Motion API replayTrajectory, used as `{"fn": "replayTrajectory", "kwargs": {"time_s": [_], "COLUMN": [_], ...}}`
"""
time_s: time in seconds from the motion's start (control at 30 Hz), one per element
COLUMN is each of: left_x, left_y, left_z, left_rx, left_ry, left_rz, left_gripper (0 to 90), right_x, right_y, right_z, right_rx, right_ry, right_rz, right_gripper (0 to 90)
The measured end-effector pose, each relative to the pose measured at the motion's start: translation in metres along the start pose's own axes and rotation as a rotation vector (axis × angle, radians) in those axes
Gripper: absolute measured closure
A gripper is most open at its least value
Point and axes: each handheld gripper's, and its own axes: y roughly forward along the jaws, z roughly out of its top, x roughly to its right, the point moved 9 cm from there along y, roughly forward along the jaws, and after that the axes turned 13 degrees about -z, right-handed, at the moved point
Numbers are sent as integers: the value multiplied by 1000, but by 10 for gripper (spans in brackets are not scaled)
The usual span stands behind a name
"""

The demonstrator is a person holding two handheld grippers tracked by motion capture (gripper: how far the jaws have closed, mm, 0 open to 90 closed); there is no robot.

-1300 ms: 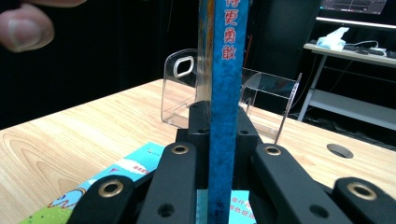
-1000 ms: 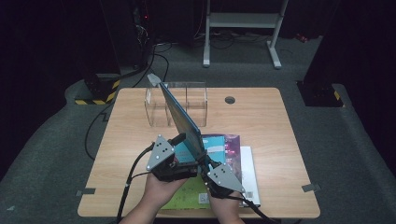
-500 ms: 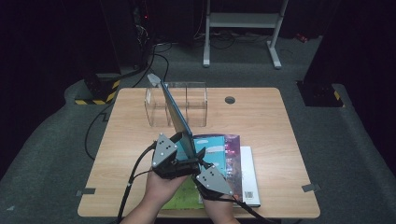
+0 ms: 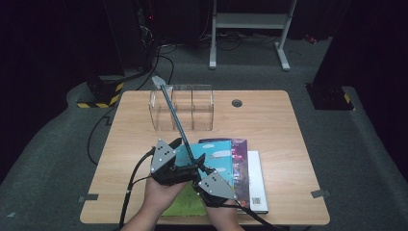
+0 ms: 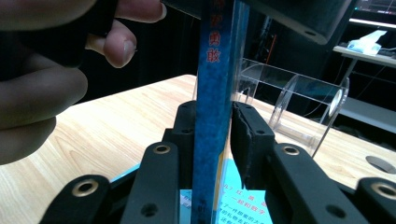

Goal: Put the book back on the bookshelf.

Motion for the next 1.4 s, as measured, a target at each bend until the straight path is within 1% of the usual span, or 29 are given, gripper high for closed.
{"fn": "replayTrajectory", "kwargs": {"time_s": [0.1,0.2,0.23,0.33,0.4,0.43,0.47,0.5,0.53,0.57,0.6,0.67,0.8,0.9,1.13,1.17,1.3,1.4], "left_x": [0,-1,-1,-1,-1,-1,-2,-2,-2,-3,-3,-2,-2,-2,-2,-2,-5,-6], "left_y": [-1,-2,-3,-4,-5,-5,-6,-6,-7,-7,-7,-8,-11,-15,-17,-18,-19,-20], "left_z": [-1,-2,-3,-4,-4,-4,-4,-5,-5,-6,-6,-7,-7,-9,-10,-10,-11,-12], "left_rx": [10,19,21,25,21,20,20,19,19,17,17,13,22,24,33,34,46,55], "left_ry": [1,1,-1,0,4,2,3,6,10,18,18,22,28,25,22,23,20,7], "left_rz": [-7,-3,-4,-6,-3,-1,2,4,5,-3,-3,-15,4,9,20,27,47,50], "left_gripper": [148,158,162,168,169,173,173,193,207,222,236,257,277,286,337,344,402,429], "right_x": [-1,-3,-3,-4,-4,-5,-5,-7,-8,-9,-10,-11,-14,-15,-18,-18,-19,-20], "right_y": [-2,-5,-6,-6,-6,-6,-6,-7,-7,-7,-7,-7,-7,-7,-6,-6,-8,-7], "right_z": [-2,-4,-5,-6,-6,-6,-6,-8,-9,-10,-11,-12,-11,-11,-11,-11,-10,-10], "right_rx": [-5,-12,-17,-19,-21,-23,-23,-28,-30,-33,-32,-30,-30,-29,-33,-32,-25,-26], "right_ry": [15,8,-1,1,14,30,30,38,30,29,26,18,15,13,29,30,27,21], "right_rz": [21,31,36,36,38,44,44,55,59,62,66,67,65,70,95,97,109,116], "right_gripper": [689,688,690,695,700,698,698,694,691,689,685,684,687,684,671,671,670,665]}}
